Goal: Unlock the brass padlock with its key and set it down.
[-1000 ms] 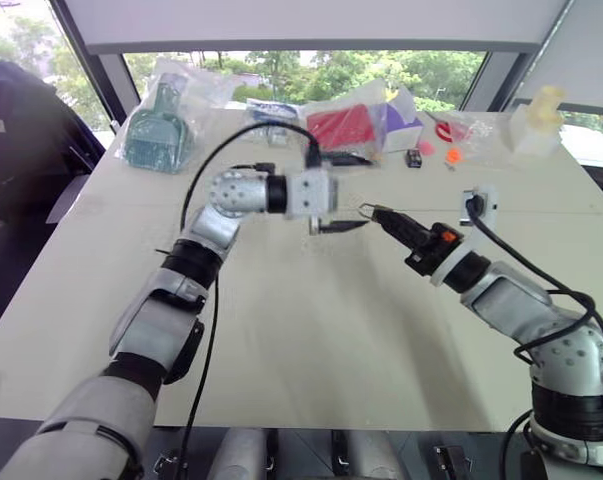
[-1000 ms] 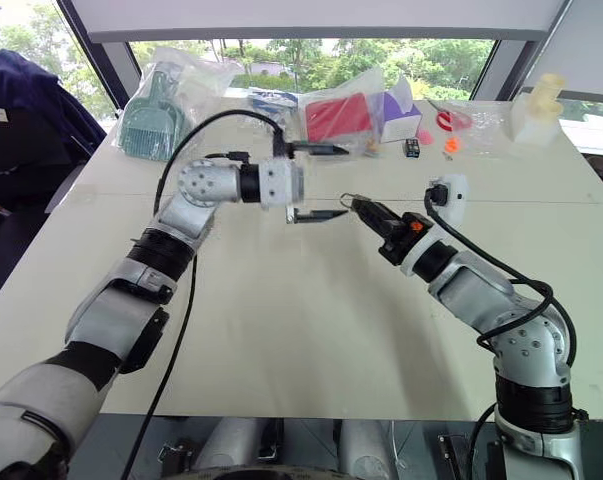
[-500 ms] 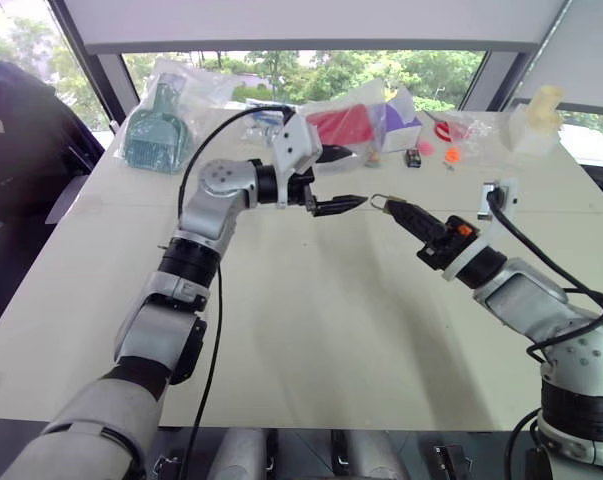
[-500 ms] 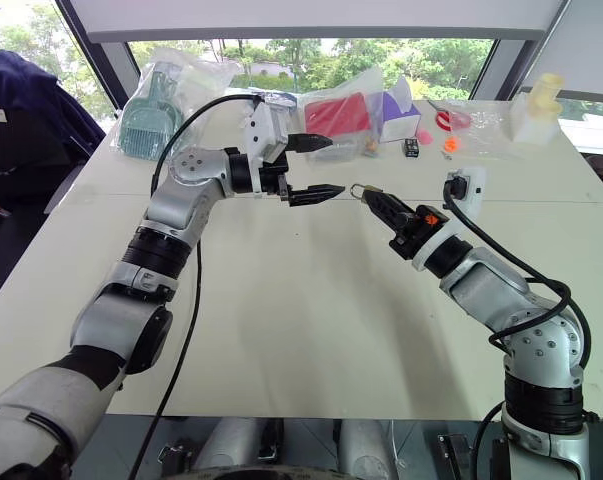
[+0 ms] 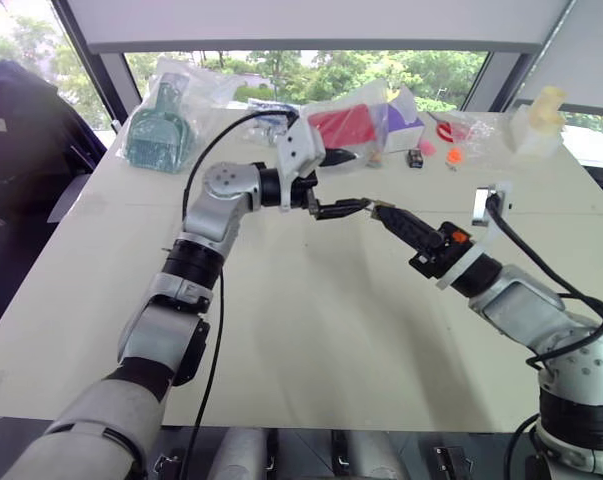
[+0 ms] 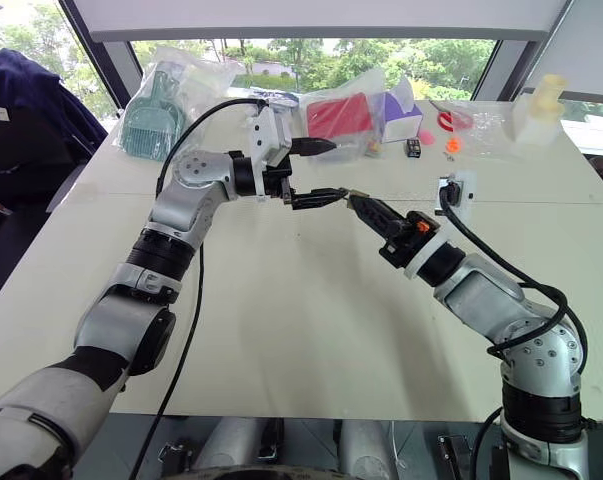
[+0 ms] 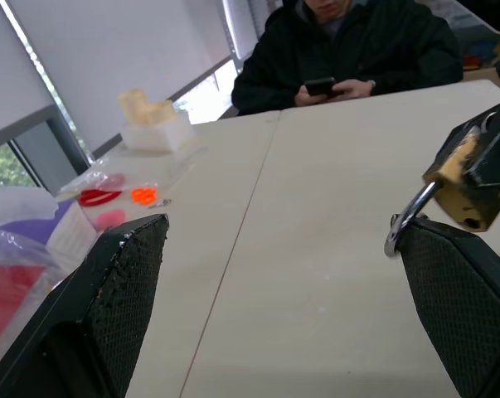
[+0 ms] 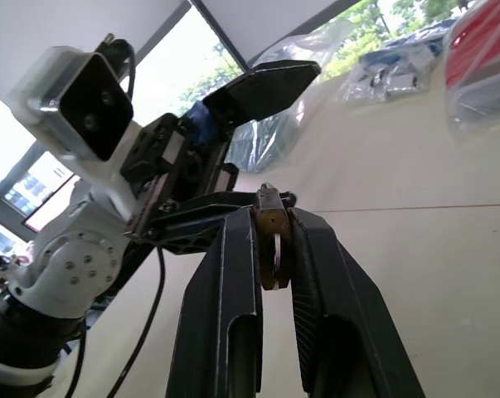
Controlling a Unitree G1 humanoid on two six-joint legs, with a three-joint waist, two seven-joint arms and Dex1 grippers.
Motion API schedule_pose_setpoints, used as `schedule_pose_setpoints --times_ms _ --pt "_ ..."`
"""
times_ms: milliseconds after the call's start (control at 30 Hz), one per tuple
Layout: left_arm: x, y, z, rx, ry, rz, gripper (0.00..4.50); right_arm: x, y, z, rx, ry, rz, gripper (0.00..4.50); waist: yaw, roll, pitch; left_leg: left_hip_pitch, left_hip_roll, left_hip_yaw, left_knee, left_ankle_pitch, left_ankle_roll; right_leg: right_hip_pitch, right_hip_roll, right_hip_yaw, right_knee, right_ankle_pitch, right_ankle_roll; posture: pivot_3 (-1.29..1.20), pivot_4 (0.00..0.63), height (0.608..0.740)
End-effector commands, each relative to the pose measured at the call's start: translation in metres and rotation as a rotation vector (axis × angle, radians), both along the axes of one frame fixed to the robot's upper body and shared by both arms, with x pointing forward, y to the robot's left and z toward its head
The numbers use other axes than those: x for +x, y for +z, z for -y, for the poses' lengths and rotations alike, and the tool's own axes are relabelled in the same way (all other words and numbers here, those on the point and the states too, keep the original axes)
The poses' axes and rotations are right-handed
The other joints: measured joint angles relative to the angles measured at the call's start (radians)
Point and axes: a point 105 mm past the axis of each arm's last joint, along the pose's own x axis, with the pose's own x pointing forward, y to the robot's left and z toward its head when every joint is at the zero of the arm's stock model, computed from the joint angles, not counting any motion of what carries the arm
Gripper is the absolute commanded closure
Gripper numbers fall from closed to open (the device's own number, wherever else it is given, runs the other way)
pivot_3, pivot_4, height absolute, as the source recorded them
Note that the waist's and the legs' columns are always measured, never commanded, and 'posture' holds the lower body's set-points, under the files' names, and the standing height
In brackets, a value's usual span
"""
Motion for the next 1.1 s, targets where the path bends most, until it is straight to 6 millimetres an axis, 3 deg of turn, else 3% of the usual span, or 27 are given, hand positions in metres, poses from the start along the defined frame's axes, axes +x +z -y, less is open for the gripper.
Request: schedule_pose_setpoints --times_ms 33,400,767,1100 --pt "-0.001 0.008 0.001 0.004 -0.006 0.060 0.04 -0.014 0.020 -0.007 0.042 0.058 0.083 4.50 0.000 0.000 0.000 0.000 0.000 0.000 0.000 0.000 0.000 0.000 0.000 0.000 0.000 0.000 0.000 0.00 0.150 0.740" --pt "0.006 0.016 0.006 -0.022 0.045 0.175 0.04 -0.023 0.017 -0.019 0.038 0.132 0.070 4.50 0.001 0.000 0.000 0.000 0.000 0.000 0.000 0.000 0.000 0.000 -0.001 0.000 0.000 0.000 0.000 0.00 0.150 0.740" --pt "-0.020 -0.006 -0.003 0.062 -0.134 0.018 0.04 -0.004 0.014 0.001 0.025 -0.004 0.055 4.50 -0.001 0.000 0.000 0.000 0.001 0.000 0.000 0.000 0.000 0.000 0.000 0.000 0.000 0.000 0.000 0.00 0.150 0.740" --pt "-0.006 0.005 -0.005 0.019 -0.046 0.038 0.04 -0.006 0.013 -0.004 0.022 0.023 0.052 4.50 0.000 0.000 0.000 0.000 0.001 0.000 0.000 0.000 0.000 0.000 -0.001 0.000 -0.001 0.000 0.000 0.00 0.150 0.740"
